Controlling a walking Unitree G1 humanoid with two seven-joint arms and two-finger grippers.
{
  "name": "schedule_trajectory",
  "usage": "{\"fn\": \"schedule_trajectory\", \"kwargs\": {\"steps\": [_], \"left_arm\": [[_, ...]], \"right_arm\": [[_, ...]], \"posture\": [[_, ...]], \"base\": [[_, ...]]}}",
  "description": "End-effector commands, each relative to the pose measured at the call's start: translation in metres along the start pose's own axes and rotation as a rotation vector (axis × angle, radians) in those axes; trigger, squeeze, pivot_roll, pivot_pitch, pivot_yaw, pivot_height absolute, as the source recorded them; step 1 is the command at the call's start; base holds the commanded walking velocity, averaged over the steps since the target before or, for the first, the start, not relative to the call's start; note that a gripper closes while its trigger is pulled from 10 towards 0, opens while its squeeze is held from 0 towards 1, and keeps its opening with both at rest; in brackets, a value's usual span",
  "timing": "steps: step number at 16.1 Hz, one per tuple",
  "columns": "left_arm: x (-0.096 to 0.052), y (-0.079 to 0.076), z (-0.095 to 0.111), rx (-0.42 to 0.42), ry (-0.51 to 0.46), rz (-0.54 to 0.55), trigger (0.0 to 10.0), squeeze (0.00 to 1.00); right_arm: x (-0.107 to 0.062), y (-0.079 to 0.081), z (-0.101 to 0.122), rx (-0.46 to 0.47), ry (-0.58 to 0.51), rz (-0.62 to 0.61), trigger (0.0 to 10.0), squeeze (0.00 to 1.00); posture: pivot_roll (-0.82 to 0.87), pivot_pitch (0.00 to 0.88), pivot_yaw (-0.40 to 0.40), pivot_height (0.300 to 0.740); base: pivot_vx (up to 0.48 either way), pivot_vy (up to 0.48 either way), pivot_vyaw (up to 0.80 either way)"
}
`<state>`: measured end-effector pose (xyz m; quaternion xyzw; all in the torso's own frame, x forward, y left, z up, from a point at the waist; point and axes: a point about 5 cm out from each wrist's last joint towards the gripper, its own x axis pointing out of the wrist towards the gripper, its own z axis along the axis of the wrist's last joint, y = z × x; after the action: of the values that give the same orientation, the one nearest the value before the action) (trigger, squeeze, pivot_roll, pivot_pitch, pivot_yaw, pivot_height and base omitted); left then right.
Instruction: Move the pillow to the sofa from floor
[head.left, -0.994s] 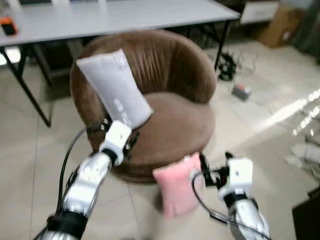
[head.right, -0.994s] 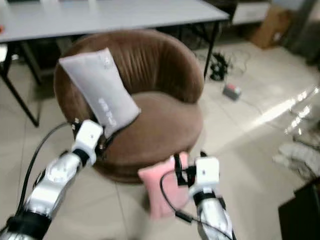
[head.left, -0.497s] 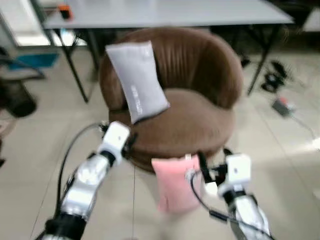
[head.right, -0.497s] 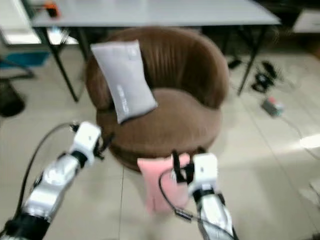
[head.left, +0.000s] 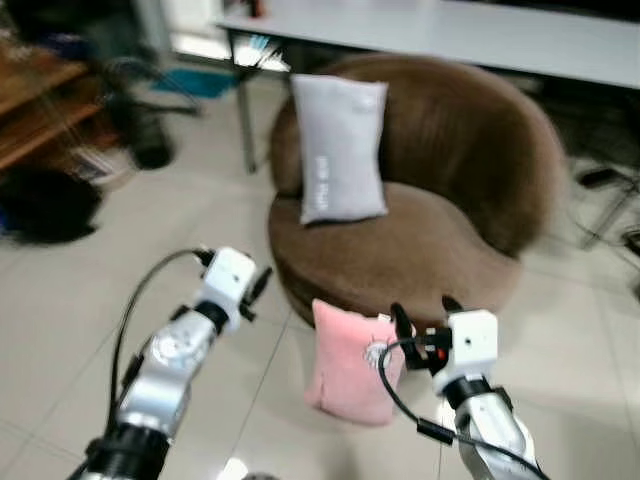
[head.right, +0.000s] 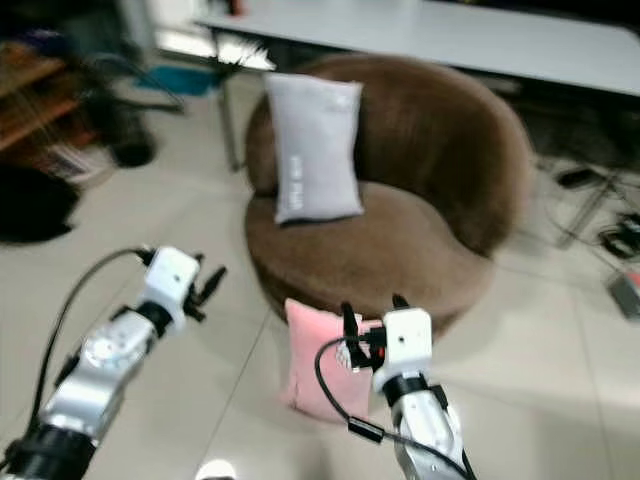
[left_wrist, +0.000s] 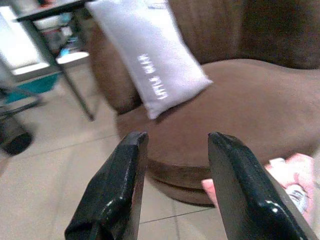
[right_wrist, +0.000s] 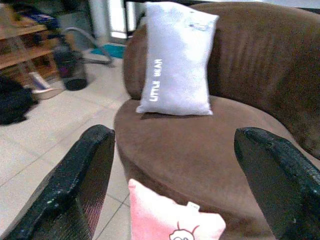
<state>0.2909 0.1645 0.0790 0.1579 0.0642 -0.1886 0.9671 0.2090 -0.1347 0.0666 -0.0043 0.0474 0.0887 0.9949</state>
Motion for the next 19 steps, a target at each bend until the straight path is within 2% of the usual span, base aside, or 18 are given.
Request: {"fn": "schedule_trajectory", "kwargs": {"steps": [1,6,9,10,11,14,19], "left_arm": [[0.003,-0.007,0.005,0.007,-0.021,-0.019,10.0,0.0],[0.002,-0.006,0.004,0.013,-0.022,-0.015,10.0,0.0],[-0.002,-0.002,0.01,-0.005,-0.104,0.038,10.0,0.0],[-0.002,-0.002,0.012,-0.034,-0.118,0.056,10.0,0.0],[-0.001,-0.002,0.02,-0.072,-0.162,0.071,10.0,0.0],[0.0,-0.005,0.028,-0.072,-0.227,0.043,10.0,0.0],[0.001,-0.005,0.026,-0.069,-0.225,0.035,10.0,0.0]], "right_arm": [[-0.001,-0.007,0.0,-0.024,-0.002,-0.02,10.0,0.0],[0.0,-0.006,0.001,-0.028,-0.007,-0.013,10.0,0.0],[0.001,-0.008,0.0,-0.031,-0.01,-0.024,10.0,0.0],[0.0,-0.009,-0.001,-0.039,-0.009,-0.037,10.0,0.0],[0.0,-0.014,-0.004,-0.035,0.008,-0.084,10.0,0.0],[0.0,-0.02,-0.004,-0.022,0.0,-0.13,10.0,0.0],[-0.001,-0.022,-0.004,-0.001,-0.002,-0.15,10.0,0.0]], "posture": [[0.05,0.012,0.011,0.74],[0.05,0.008,0.007,0.74],[0.06,0.012,-0.004,0.74],[0.06,0.012,-0.004,0.74],[0.06,0.013,-0.009,0.74],[0.06,0.013,-0.009,0.74],[0.05,0.014,-0.01,0.74]], "base": [[0.0,-0.48,0.8],[0.0,-0.48,0.8],[0.0,-0.446,0.8],[0.0,0.0,0.63],[0.0,0.0,0.0],[0.0,0.0,0.0],[0.382,0.0,0.0]]}}
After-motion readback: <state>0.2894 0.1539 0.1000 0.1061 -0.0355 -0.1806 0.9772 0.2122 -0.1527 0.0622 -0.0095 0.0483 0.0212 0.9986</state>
